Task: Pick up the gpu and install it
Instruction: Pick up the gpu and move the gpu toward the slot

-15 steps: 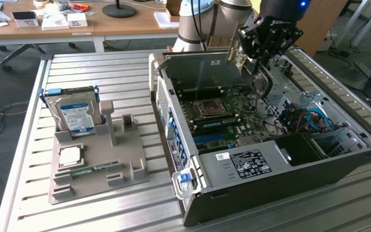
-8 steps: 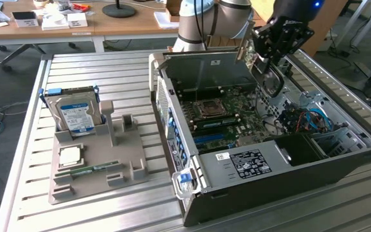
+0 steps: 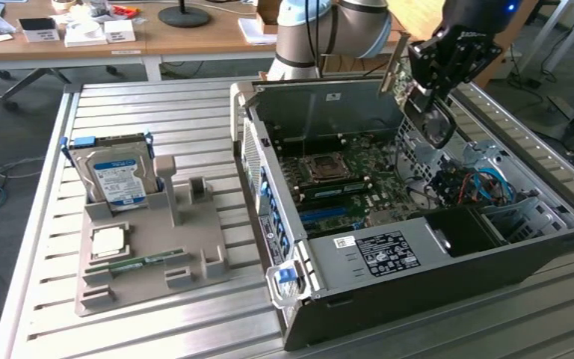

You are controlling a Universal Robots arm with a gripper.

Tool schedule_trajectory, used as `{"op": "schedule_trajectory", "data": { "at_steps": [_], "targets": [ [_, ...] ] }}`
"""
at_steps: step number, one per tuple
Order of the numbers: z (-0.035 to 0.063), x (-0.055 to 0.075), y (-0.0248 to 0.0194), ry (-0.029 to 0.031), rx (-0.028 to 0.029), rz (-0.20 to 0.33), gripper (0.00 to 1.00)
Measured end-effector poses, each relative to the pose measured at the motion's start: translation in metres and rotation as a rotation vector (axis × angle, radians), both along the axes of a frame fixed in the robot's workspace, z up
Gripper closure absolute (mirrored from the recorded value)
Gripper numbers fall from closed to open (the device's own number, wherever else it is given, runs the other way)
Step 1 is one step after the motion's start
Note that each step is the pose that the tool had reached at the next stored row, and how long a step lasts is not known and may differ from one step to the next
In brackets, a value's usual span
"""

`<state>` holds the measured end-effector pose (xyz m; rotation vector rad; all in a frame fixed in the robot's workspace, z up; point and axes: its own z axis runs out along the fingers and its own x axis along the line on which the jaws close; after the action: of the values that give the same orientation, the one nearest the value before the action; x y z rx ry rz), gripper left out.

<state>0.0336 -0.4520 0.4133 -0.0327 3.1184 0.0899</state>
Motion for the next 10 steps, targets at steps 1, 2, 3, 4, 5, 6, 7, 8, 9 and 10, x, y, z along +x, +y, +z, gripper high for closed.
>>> {"op": "schedule_trajectory", "data": {
  "at_steps": [1, 2, 3, 4, 5, 6, 7, 8, 9, 10],
  "targets": [
    [0.0000, 0.0026, 0.0000, 0.0000, -0.0001, 0.000, 0.73],
    [0.0000, 0.0051, 0.0001, 0.0000, -0.0001, 0.000, 0.73],
    [0.0000, 0.0073, 0.0001, 0.0000, -0.0002, 0.000, 0.73],
    [0.0000, 0.0091, 0.0002, 0.0000, -0.0001, 0.000, 0.73],
    [0.0000, 0.0104, 0.0002, 0.0000, -0.0001, 0.000, 0.73],
    [0.0000, 0.0111, 0.0002, 0.0000, -0.0001, 0.000, 0.73],
    [0.0000, 0.0111, 0.0002, 0.0000, -0.0001, 0.000, 0.73],
    [0.0000, 0.0111, 0.0002, 0.0000, -0.0001, 0.000, 0.73],
    [0.0000, 0.0111, 0.0002, 0.0000, -0.0002, 0.000, 0.73],
    [0.0000, 0.0111, 0.0002, 0.0000, -0.0002, 0.000, 0.73]
  ]
}}
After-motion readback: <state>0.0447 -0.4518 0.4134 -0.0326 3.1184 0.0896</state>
